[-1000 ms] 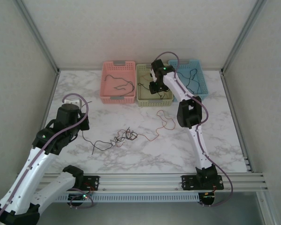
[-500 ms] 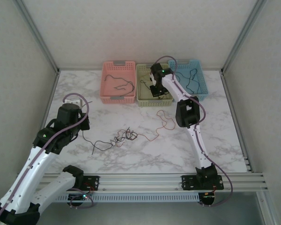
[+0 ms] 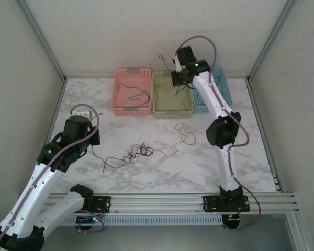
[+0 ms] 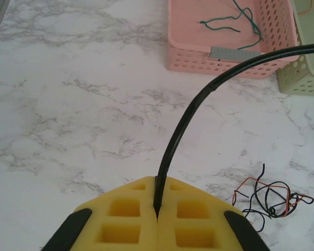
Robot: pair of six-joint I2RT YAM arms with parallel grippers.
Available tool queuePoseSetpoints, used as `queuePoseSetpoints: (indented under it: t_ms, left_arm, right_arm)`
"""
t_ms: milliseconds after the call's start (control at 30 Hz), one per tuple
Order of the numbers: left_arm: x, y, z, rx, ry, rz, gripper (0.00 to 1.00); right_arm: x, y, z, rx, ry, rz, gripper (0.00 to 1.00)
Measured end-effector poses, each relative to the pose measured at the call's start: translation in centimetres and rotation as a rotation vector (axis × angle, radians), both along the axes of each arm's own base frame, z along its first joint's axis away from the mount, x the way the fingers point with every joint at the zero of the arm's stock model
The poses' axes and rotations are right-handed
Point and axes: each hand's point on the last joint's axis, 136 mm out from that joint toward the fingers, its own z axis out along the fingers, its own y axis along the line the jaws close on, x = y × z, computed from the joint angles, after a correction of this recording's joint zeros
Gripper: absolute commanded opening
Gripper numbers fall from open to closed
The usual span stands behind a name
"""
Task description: Untangle the cables
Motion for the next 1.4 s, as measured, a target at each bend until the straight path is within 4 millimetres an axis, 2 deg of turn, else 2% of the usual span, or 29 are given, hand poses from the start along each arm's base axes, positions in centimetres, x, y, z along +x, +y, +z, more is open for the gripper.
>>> queuePoseSetpoints:
  t_ms: [100,133,200,367,433,467,533,567,600,700,833,900,1000,1100,1167,1233,1267,1400]
  left_arm:
    - [0.0,0.0,0.0,0.000,0.000,0.000,0.00]
    - [0.0,0.0,0.0,0.000,0.000,0.000,0.00]
    - [0.0,0.0,0.0,0.000,0.000,0.000,0.00]
    - [0.0,0.0,0.0,-0.001,0.000,-0.001,0.00]
    - [0.0,-0.1,0.0,-0.003,0.001,-0.003,0.00]
    - [0.0,-0.1,0.0,-0.005,0.002,-0.006,0.00]
    - [0.0,-0.2,0.0,-0.010,0.004,-0.011,0.00]
    - [0.0,-0.3,0.0,-0.011,0.004,-0.012,0.00]
    - [-0.1,-0.3,0.0,-0.012,0.004,-0.014,0.00]
    - [-0.1,-0.4,0.0,-0.015,0.005,-0.017,0.00]
    - [-0.1,-0.5,-0.1,-0.019,0.006,-0.021,0.00]
    - [-0.1,-0.5,-0.1,-0.019,0.007,-0.022,0.00]
    - [-0.1,-0.5,-0.1,-0.019,0.006,-0.022,0.00]
    - [-0.1,-0.5,-0.1,-0.020,0.006,-0.023,0.00]
    - [-0.1,-0.5,-0.1,-0.020,0.006,-0.023,0.00]
    - [-0.1,-0.6,-0.1,-0.022,0.007,-0.026,0.00]
    - [-0.1,-0.6,-0.1,-0.024,0.008,-0.028,0.00]
    - [-0.1,-0.8,-0.1,-0.029,0.010,-0.033,0.00]
  right_arm:
    - [0.1,-3.1,3.0,0.022,-0.059,-0.079,0.00]
    - [0.2,-4.2,3.3,0.024,-0.063,-0.108,0.00]
    - [1.1,-7.9,2.8,0.017,-0.055,-0.201,0.00]
    - [2.5,-16.3,-1.9,-0.017,0.037,-0.410,0.00]
    - [2.7,-18.5,-4.0,-0.028,0.080,-0.466,0.00]
    - [2.8,-19.2,-5.1,-0.030,0.101,-0.485,0.08]
    - [3.1,-19.7,-7.0,-0.033,0.134,-0.505,0.31]
    - [3.2,-19.8,-8.1,-0.034,0.154,-0.513,0.40]
    - [3.3,-19.7,-8.8,-0.035,0.168,-0.514,0.45]
    - [3.4,-19.2,-10.5,-0.031,0.199,-0.515,0.51]
    - [3.1,-18.0,-9.3,0.006,0.183,-0.496,0.51]
    - [1.8,-17.1,-8.0,0.018,0.172,-0.475,0.51]
    - [-1.5,-14.3,-5.4,0.045,0.145,-0.406,0.50]
    - [-6.4,-10.1,-2.8,0.072,0.112,-0.301,0.50]
    - [-10.0,-7.2,-2.3,0.084,0.104,-0.222,0.51]
    - [-13.4,-4.8,-3.2,0.080,0.126,-0.145,0.53]
    - [-14.6,-4.3,-3.9,0.071,0.144,-0.123,0.54]
    - [-17.6,-3.6,-9.5,-0.009,0.261,-0.075,0.61]
